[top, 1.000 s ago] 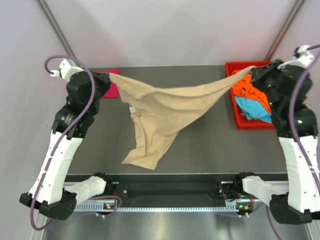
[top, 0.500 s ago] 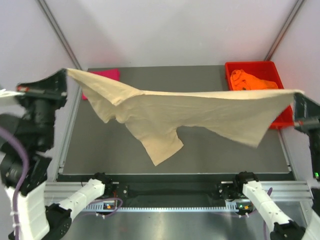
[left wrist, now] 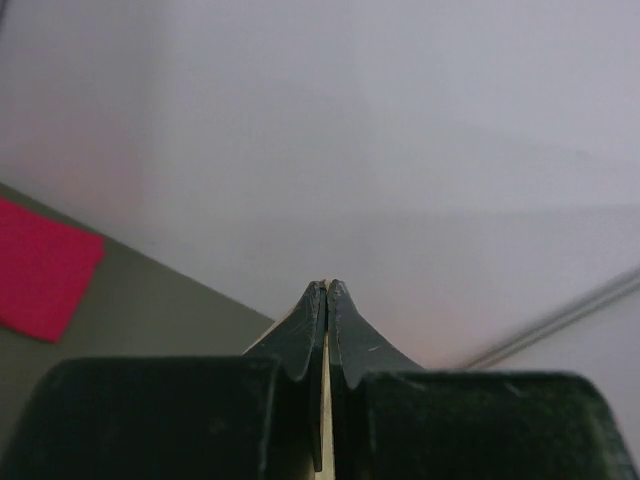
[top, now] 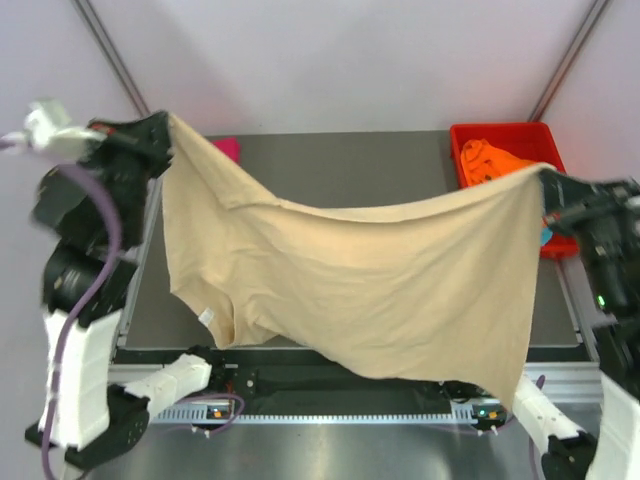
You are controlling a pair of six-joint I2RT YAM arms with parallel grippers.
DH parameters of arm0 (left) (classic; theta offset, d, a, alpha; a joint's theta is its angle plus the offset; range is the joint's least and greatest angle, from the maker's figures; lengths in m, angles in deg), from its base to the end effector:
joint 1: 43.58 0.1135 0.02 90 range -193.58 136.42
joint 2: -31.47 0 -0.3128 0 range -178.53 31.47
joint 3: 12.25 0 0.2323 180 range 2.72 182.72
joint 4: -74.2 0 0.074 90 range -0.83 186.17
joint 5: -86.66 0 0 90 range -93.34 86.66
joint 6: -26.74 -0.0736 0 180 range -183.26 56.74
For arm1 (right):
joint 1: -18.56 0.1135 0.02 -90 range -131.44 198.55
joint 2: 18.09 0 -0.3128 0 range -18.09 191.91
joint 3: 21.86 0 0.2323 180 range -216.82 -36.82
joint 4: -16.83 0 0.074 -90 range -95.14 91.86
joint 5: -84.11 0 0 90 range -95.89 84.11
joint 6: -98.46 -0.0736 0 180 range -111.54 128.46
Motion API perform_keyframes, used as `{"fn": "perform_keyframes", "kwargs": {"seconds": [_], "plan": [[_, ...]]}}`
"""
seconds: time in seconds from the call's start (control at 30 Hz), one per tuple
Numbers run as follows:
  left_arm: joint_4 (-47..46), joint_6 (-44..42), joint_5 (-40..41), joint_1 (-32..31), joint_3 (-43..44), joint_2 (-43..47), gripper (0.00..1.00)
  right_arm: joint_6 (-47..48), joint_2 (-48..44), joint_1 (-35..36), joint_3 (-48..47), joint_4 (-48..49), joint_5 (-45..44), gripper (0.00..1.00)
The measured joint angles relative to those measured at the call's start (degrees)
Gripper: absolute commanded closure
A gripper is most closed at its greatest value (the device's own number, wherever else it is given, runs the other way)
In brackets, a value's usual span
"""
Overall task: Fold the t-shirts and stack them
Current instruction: Flatten the tshirt out
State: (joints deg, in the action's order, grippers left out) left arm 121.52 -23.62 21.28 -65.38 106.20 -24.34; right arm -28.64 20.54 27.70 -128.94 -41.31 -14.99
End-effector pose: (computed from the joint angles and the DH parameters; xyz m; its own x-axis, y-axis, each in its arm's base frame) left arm 0.0921 -0.0038 0.6158 0.2115 -0.7092 -0.6725 0.1292 0.7023 -0.7001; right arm 0.0071 -0.0107 0.5511 0.1390 0.6256 -0.7676 -0.1092 0.7801 0.6160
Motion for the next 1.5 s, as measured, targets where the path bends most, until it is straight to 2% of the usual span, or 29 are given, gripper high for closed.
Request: {"fn": "perform_keyframes", "kwargs": {"seconds": [0.23,0.43,0.53,0.8,0.97,1.27,1.37,1.5], "plan": [[-6.03,-10.78,9.97,-0.02,-2.86,-14.64,1.00,2.29,18.69,-0.02,-0.96,5.99,5.90,1.00],[-9.42,-17.53,14.08,-0.02,2.71,-17.86,1.00,3.54,24.37,-0.02,-3.50,6.62,7.48,1.00],[-12.02,-17.94,13.55,-0.04,4.17,-14.73,1.00,3.67,22.03,-0.02,-4.22,6.80,7.48,1.00],[-13.31,-15.80,7.04,-0.02,2.01,1.16,1.00,2.93,2.99,-0.02,-2.03,5.05,7.02,1.00],[-14.19,-14.21,2.54,-0.02,1.99,8.90,1.00,2.14,-4.35,-0.02,-6.82,1.14,6.49,1.00],[-13.64,-14.82,-3.39,0.00,7.45,9.49,1.00,0.96,-5.88,-0.02,-13.03,-4.02,2.49,1.00],[-13.99,-17.20,-3.85,0.00,7.26,8.15,1.00,1.55,-5.31,-0.02,-12.09,-3.54,-0.22,1.00],[-18.62,-22.10,-2.43,0.02,1.51,4.66,1.00,2.62,-3.43,-0.02,-5.22,1.11,-3.96,1.00]]}}
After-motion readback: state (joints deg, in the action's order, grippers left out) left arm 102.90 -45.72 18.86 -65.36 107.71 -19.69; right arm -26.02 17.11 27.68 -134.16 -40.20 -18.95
